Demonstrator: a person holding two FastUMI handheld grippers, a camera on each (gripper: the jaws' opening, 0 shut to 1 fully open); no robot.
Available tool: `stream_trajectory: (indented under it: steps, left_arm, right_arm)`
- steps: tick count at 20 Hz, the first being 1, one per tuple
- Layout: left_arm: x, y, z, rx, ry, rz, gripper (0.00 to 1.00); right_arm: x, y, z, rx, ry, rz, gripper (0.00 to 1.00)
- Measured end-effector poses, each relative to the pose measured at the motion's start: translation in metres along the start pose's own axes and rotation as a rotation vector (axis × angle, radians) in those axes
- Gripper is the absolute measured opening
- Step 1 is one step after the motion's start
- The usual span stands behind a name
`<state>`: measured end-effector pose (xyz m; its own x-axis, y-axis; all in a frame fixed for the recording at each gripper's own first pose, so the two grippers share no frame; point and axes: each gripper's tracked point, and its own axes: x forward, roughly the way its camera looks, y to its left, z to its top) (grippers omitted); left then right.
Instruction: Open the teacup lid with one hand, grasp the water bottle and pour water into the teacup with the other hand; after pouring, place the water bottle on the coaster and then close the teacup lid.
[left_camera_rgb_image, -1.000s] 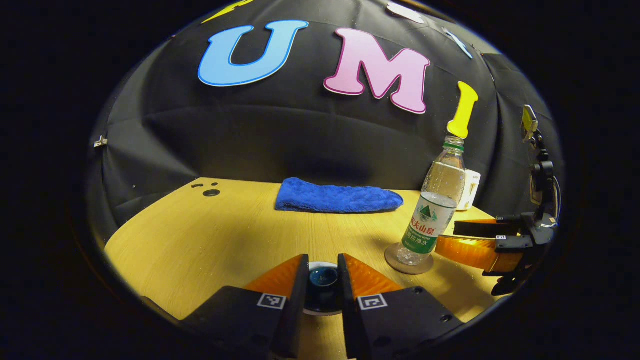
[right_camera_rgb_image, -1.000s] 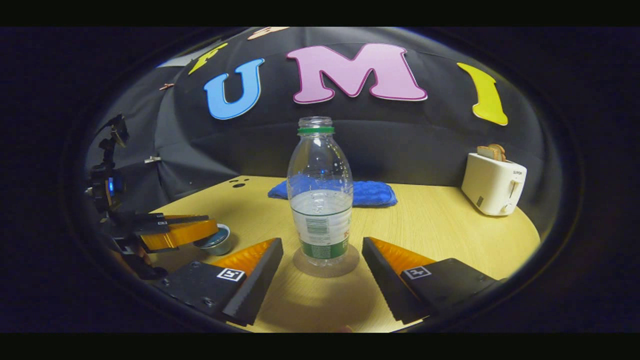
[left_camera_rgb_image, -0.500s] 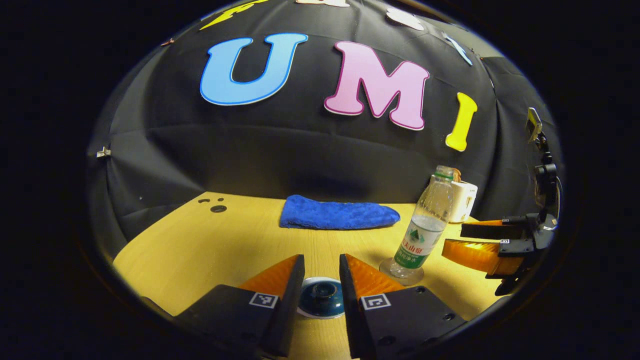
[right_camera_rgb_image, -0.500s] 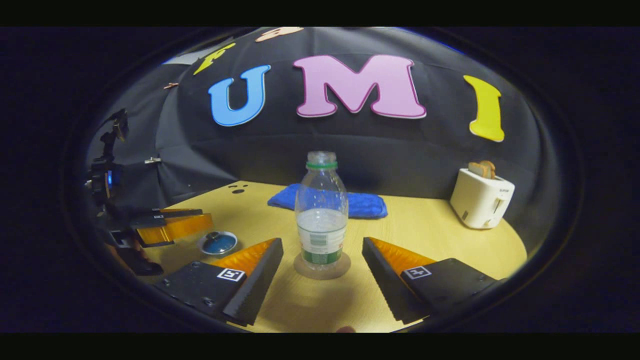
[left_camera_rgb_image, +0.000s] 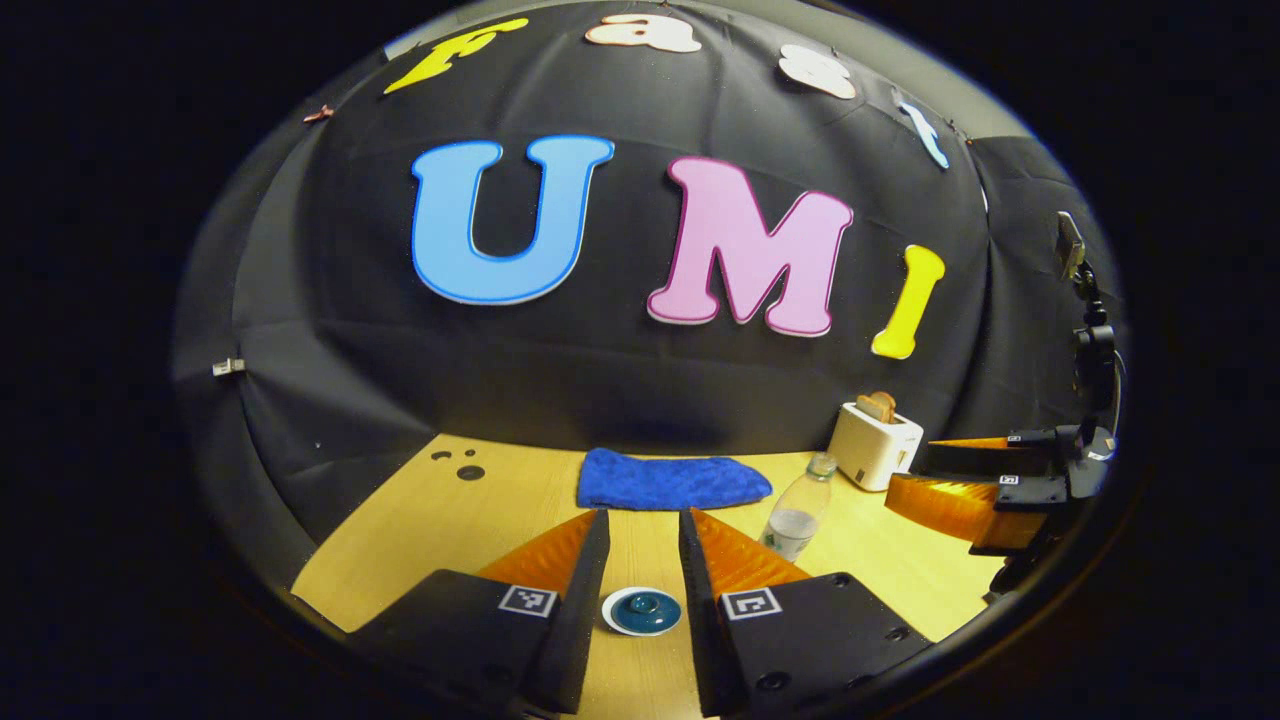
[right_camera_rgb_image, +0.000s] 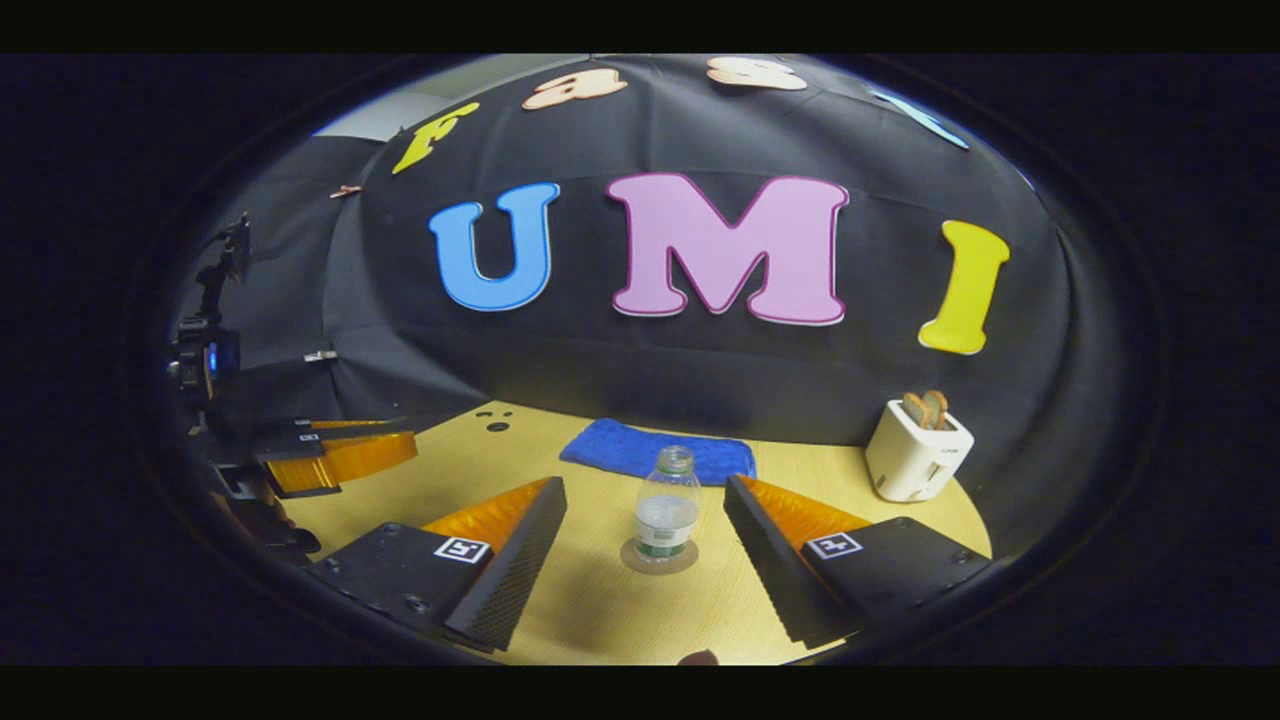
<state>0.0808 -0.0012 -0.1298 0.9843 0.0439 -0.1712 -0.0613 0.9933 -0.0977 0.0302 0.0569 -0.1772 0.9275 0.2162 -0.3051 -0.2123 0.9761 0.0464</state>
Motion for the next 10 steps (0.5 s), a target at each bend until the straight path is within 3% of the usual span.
stream_trajectory:
  steps: [10]
  left_arm:
    - [-0.064, -0.022, 0.064, 0.012, -0.042, -0.039, 0.46]
  right_arm:
    - [-0.057, 0.019, 0.07, -0.009, -0.064, -0.036, 0.98]
